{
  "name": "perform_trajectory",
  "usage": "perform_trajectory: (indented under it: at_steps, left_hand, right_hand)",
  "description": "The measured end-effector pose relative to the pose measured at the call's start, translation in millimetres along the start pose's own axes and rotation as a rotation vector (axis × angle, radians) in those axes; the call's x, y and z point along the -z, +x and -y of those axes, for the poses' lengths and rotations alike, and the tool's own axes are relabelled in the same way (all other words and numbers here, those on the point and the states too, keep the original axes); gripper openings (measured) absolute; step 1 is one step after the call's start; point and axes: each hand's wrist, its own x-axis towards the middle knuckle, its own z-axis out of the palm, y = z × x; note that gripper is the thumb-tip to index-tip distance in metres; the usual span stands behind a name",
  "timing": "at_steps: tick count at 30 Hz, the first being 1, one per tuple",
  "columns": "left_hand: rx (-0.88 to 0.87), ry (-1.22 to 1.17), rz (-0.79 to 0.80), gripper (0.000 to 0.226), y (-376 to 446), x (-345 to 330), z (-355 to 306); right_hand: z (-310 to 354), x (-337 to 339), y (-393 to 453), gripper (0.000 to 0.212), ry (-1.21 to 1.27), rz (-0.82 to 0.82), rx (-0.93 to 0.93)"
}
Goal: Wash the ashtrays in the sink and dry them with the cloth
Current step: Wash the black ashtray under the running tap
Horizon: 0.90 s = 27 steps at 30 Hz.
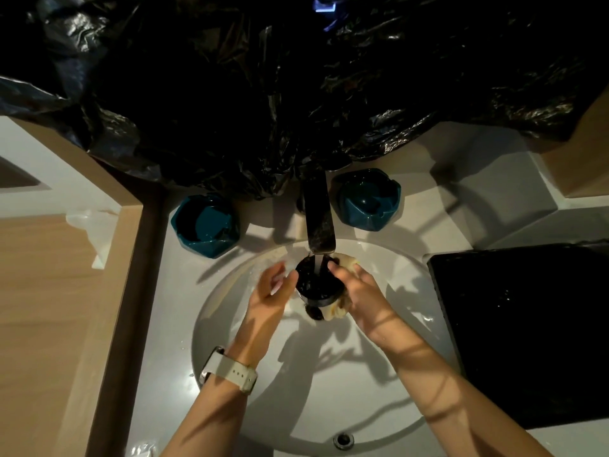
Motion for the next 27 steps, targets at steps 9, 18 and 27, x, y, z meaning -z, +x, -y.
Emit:
perform_trajectory:
  at_steps: [9, 18, 27]
  left_hand:
    - [0.226, -0.244, 0.184, 0.041, -4.4, -9.0, 9.2]
    - [0.166, -0.189, -0.091, 0.032, 1.7, -28.6, 9.6]
    - [0.078, -0.189, -0.148, 0.024, 1.2, -26.6, 7.0]
  right_hand:
    - [8.4, 8.9, -17.3, 0.030, -0.142, -0.170, 0.195]
    - [15.3, 1.8, -7.1, 0.014, -0.734, -0.153, 0.507]
    - [8.4, -1.2, -17.0, 0.017, -1.000, 0.262, 0.526]
